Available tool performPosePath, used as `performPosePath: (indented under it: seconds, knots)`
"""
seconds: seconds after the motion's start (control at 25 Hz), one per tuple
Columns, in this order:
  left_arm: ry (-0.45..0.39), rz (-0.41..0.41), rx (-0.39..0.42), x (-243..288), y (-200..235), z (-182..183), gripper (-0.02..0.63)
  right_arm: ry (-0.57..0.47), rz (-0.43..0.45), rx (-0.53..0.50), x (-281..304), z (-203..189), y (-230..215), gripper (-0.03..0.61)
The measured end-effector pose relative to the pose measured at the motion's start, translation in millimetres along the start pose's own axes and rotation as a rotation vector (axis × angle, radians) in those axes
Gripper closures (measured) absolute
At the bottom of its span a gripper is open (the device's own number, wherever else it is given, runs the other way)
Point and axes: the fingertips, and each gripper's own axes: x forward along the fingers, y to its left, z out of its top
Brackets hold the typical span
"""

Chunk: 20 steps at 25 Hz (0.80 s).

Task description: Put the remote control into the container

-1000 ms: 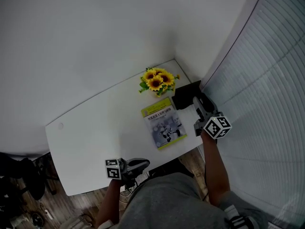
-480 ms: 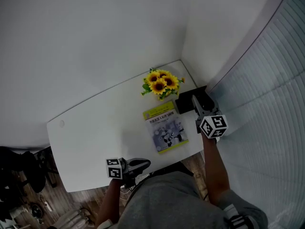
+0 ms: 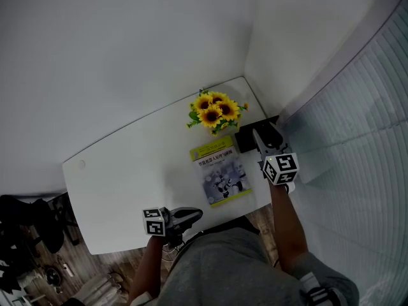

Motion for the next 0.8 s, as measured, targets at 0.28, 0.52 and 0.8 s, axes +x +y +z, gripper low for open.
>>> performPosePath:
  seconds: [0.28, 0.52, 0.8]
  knots:
    - [0.03, -0.008, -0.014, 22.2, 9.3, 8.6, 0.615, 0.066, 0.037, -0.019, 13.2, -30.5, 7.3, 0.368]
    - [0.078, -0.027, -0.022, 42.6, 16.3, 12.5, 0.615, 0.11, 0.052, -0.041, 18.5, -50.8, 14.6, 0.368]
    - [0.131, -0.046, -0.027, 61.7, 25.6, 10.5, 0.615, 0.118, 0.054, -0.056, 21.0, -63.1, 12.9, 0.368]
